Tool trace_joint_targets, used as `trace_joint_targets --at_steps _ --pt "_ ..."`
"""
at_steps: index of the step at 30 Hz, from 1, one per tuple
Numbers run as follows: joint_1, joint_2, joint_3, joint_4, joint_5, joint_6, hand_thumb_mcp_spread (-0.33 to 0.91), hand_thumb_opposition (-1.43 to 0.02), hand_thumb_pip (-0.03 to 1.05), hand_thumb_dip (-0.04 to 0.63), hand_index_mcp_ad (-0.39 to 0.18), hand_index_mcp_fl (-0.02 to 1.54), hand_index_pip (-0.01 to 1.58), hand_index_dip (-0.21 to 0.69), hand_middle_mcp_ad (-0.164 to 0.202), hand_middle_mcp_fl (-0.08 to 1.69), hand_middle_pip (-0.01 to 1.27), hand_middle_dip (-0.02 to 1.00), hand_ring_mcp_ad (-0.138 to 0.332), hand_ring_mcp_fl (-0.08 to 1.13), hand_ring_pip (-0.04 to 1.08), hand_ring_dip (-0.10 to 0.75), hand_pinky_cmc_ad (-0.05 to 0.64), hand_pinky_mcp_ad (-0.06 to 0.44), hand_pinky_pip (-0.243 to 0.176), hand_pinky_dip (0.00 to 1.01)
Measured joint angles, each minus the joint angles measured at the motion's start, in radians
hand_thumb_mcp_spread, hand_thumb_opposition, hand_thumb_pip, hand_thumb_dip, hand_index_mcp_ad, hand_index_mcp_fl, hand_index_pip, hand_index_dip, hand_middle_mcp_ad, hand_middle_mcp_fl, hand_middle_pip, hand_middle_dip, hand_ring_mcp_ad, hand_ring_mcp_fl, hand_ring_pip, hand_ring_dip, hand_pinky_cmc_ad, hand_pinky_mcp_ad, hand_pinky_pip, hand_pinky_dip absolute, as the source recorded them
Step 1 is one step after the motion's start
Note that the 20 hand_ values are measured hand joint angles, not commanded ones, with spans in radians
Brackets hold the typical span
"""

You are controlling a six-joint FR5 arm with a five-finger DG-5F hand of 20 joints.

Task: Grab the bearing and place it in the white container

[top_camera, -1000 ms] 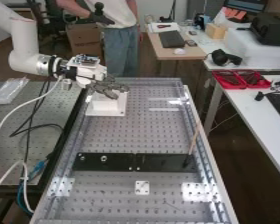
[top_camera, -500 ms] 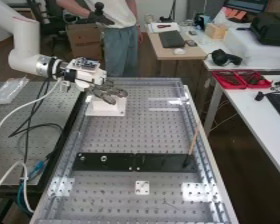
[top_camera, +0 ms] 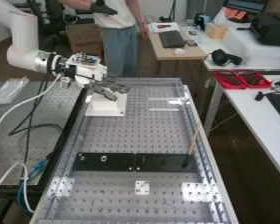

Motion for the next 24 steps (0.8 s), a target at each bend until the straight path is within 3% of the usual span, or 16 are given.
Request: trace_joint_targets --at_steps 8,18,24 --pt "-0.100 0.107 0.062 -0.019 -0.067 -0.045 0.34 -0.79 0.60 0.267 -0.129 0.02 1.09 0.140 0.058 0.07 0.13 0.20 0.096 0.00 0.09 0.080 0.328 0.257 -0.061 0.23" --pt "-0.293 0.156 0.228 -0.137 -0.258 -0.071 0.29 -0.73 0.51 0.192 -0.126 0.14 0.32 0.134 0.058 0.09 0.13 0.20 0.115 0.00 0.09 0.080 0.363 0.281 -0.065 0.28" --pt "-0.387 0.148 0.331 -0.207 -0.368 -0.104 0.25 -0.70 0.46 0.147 -0.126 0.16 0.18 0.108 0.059 0.12 0.13 0.20 0.126 0.00 0.10 0.080 0.361 0.281 -0.065 0.29"
